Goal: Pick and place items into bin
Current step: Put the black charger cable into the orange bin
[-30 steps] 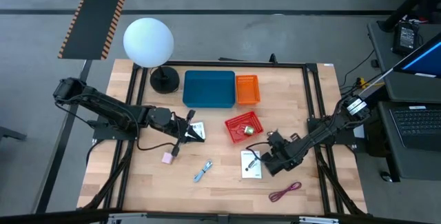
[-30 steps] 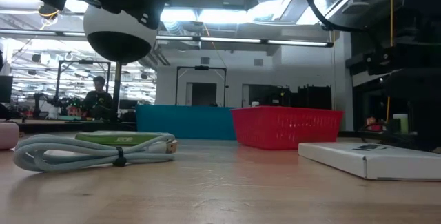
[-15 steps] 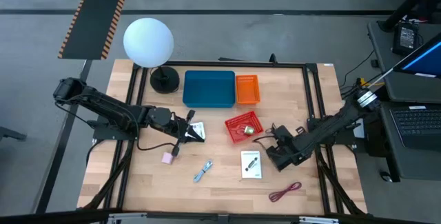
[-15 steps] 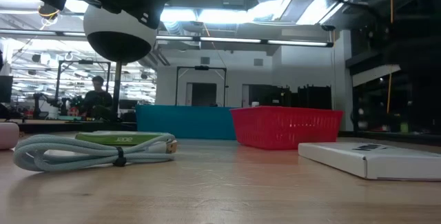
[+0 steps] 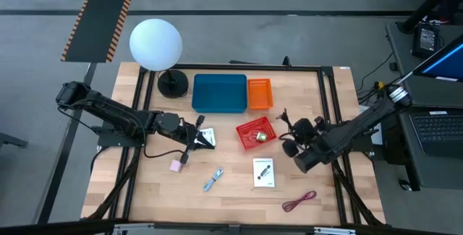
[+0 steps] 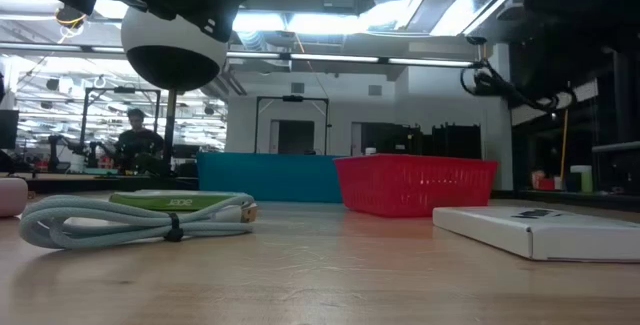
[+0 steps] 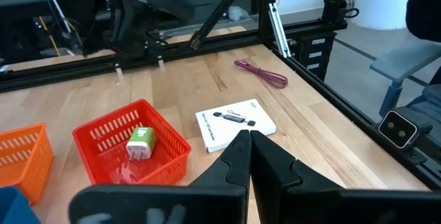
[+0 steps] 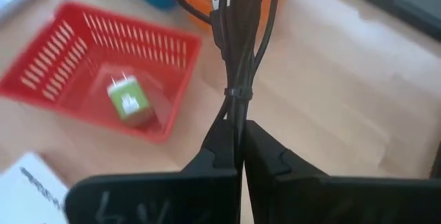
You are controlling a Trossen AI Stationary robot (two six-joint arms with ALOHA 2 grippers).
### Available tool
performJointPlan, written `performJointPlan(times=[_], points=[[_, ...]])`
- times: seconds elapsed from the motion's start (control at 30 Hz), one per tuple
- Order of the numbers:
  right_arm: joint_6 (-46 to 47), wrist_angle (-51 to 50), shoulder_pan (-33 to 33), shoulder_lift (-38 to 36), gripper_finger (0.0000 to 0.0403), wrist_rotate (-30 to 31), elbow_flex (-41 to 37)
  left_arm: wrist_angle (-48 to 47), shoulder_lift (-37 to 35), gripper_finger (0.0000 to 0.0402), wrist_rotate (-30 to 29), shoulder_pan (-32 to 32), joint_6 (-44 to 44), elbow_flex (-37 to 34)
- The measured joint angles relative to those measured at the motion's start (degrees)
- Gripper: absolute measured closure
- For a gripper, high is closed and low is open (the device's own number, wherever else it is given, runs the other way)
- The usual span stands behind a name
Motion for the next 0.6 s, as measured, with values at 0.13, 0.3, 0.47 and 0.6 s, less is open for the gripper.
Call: performJointPlan(times=[0.13,0.3,0.47,0.6], points=[[0.34,0.63,-1.04,-0.86,0.0403,4.39,0.02,-0.04,0.00,0.0398,0.00,0.01,0.00,0.00],[-3.01,4.06,-6.57,-0.95,0.0403,3.22,0.02,-0.05,0.00,0.0398,-0.02,0.02,-0.03,0.00],[-15.28,12.60,-13.39,-0.95,0.0403,2.51,0.02,-0.04,0.00,0.0398,-0.02,0.02,0.00,0.00],[-26.83,20.87,-19.40,-0.95,0.0403,0.05,0.02,-0.04,0.00,0.0398,-0.02,-0.01,0.00,0.00]])
